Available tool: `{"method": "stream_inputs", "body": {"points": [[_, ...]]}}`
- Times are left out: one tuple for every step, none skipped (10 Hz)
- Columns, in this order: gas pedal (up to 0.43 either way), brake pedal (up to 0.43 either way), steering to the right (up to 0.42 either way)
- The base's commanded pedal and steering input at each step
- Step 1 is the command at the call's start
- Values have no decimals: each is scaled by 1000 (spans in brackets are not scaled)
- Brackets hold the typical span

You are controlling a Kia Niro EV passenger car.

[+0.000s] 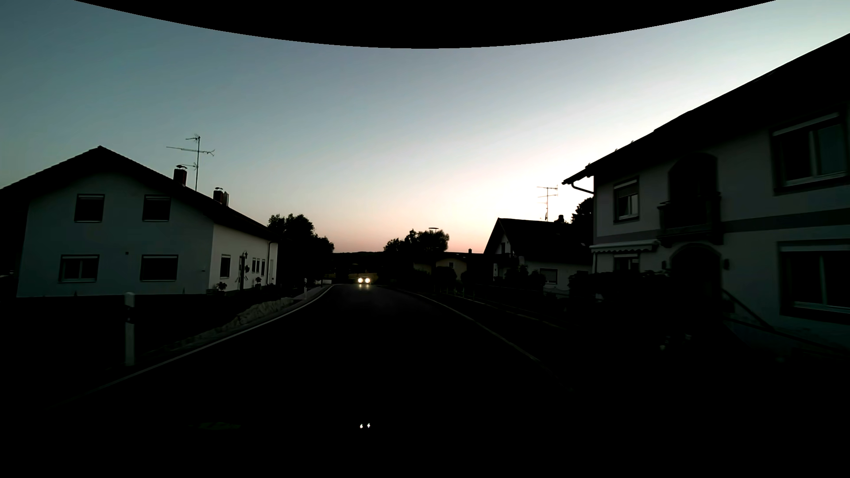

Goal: Follow the waypoints while adhering to traffic rules and regulations

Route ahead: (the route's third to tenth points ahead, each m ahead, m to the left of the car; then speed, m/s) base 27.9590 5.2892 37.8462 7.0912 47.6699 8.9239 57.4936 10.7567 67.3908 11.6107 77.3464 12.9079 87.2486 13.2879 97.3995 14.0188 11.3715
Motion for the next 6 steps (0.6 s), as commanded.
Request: {"method": "stream_inputs", "body": {"points": [[47, 0, -38], [47, 0, -38], [47, 0, -38], [47, 0, -38], [47, 0, -38], [47, 0, -37]]}}
